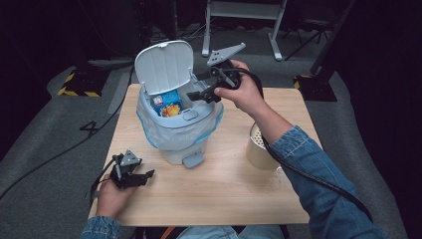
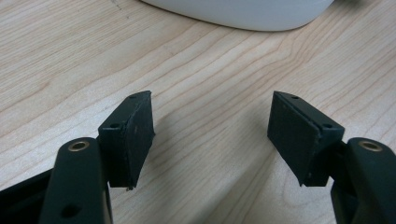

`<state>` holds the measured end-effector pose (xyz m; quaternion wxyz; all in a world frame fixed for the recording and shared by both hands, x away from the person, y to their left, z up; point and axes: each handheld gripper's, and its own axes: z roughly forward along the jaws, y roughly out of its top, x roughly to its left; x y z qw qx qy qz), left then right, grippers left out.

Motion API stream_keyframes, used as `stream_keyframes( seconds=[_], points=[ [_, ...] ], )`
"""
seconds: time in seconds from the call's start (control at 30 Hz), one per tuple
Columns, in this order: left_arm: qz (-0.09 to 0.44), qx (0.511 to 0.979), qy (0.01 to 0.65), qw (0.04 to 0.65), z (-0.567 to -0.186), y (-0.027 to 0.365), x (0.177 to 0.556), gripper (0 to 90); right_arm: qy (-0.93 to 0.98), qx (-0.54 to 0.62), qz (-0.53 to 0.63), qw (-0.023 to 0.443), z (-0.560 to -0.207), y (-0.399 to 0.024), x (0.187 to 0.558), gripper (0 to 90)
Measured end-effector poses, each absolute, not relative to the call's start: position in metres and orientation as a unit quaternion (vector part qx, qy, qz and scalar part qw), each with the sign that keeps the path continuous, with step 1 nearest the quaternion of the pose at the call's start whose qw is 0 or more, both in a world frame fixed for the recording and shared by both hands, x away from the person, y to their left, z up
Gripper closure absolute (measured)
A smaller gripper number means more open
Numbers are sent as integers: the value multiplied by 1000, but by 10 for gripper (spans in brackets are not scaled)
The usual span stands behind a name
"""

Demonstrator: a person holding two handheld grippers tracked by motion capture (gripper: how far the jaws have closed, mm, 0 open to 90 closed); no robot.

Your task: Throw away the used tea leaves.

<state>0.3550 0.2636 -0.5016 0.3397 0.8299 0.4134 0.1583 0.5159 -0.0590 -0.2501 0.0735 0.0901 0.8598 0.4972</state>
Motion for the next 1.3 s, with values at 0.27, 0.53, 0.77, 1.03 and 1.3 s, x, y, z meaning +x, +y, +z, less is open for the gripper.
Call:
stream_keyframes(
  seconds=[0.27,0.53,0.77,1.03,1.3],
  points=[
    [119,825,444,328,-493,267,358,417,850,97,510,85,-239,-103,501,178],
    [110,824,446,332,-490,268,357,420,851,114,503,100,-237,-154,486,199],
    [105,825,441,337,-484,269,353,415,853,125,495,110,-238,-193,475,221],
    [113,824,440,337,-480,268,354,400,846,158,496,119,-245,-237,461,253],
    [112,818,443,350,-476,268,357,383,840,200,488,123,-268,-285,445,258]
  ],
)
